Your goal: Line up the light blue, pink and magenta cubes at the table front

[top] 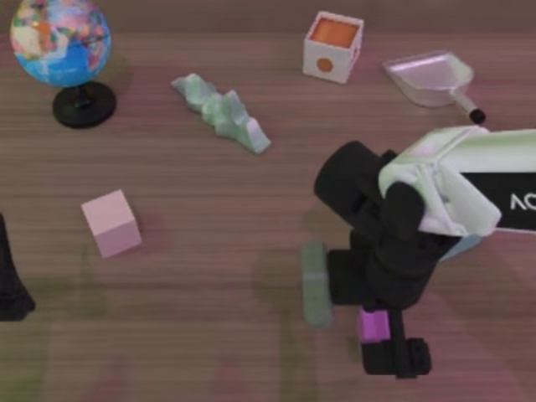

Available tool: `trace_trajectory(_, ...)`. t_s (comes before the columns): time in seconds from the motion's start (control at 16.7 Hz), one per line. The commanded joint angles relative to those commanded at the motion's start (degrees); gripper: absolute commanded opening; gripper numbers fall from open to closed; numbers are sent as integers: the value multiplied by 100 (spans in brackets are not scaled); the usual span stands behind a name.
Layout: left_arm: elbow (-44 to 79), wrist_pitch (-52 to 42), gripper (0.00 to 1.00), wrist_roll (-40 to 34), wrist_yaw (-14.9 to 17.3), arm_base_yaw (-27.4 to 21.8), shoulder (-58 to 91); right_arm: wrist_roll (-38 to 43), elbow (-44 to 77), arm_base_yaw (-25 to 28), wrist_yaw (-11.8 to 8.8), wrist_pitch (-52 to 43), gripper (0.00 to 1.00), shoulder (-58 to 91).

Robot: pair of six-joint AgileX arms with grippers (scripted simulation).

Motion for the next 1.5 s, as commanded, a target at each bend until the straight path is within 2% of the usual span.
trace_trajectory(0.42, 0, 0, 100, 0, 0, 0, 0, -13, 79, 1, 0, -100, 100, -34)
trace_trajectory(0.9, 0, 0, 100, 0, 0, 0, 0, -47, 947, 10, -3, -1525, 100, -573)
trace_trajectory(1.26, 57, -35, 100, 30, -3, -5, 57, -26, 905, -27, -11, -1481, 100, -619)
trace_trajectory(1.5, 860, -569, 100, 468, -15, -104, 900, 290, 358, -412, -100, -887, 100, -1440)
